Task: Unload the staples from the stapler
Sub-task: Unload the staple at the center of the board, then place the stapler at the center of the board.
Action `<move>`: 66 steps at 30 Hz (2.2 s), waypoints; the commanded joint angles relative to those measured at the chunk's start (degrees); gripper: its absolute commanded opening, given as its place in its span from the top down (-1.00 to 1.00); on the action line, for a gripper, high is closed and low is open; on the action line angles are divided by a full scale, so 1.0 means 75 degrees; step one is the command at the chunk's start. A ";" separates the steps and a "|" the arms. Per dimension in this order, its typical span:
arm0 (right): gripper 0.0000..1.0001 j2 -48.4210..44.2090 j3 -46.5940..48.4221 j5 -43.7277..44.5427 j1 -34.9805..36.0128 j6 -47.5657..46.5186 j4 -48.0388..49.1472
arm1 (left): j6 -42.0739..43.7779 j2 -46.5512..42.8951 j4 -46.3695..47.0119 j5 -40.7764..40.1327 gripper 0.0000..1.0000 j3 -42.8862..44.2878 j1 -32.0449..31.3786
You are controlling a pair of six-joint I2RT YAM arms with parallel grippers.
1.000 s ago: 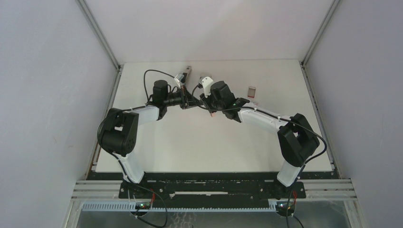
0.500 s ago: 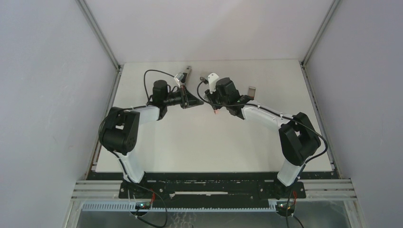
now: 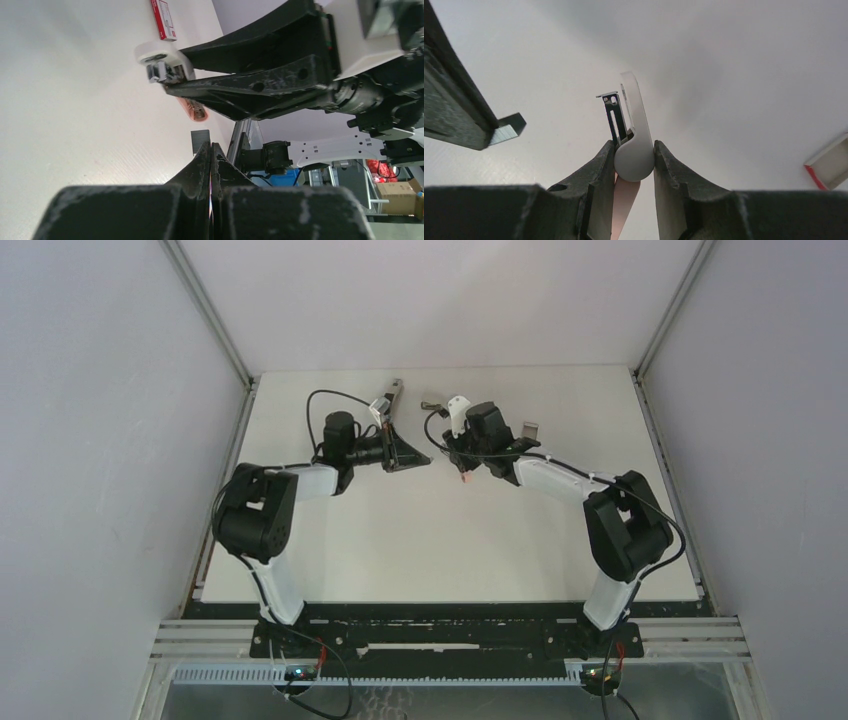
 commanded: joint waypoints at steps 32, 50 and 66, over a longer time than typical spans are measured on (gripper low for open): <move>0.63 0.0104 -0.0288 -0.1242 -0.0621 0.0030 -0.0238 | 0.1353 0.0689 -0.1634 -0.0895 0.61 0.0080 0.0027; 0.58 0.0932 0.0586 -0.1212 -0.0448 0.0090 -0.0942 | 0.2810 -0.0763 -0.3294 -0.0974 -0.34 0.0774 0.1245; 0.53 0.1551 0.1897 -0.5142 -0.0459 0.0566 -0.2586 | 0.8213 -0.2174 -0.6612 -0.1305 -1.00 0.1691 0.1486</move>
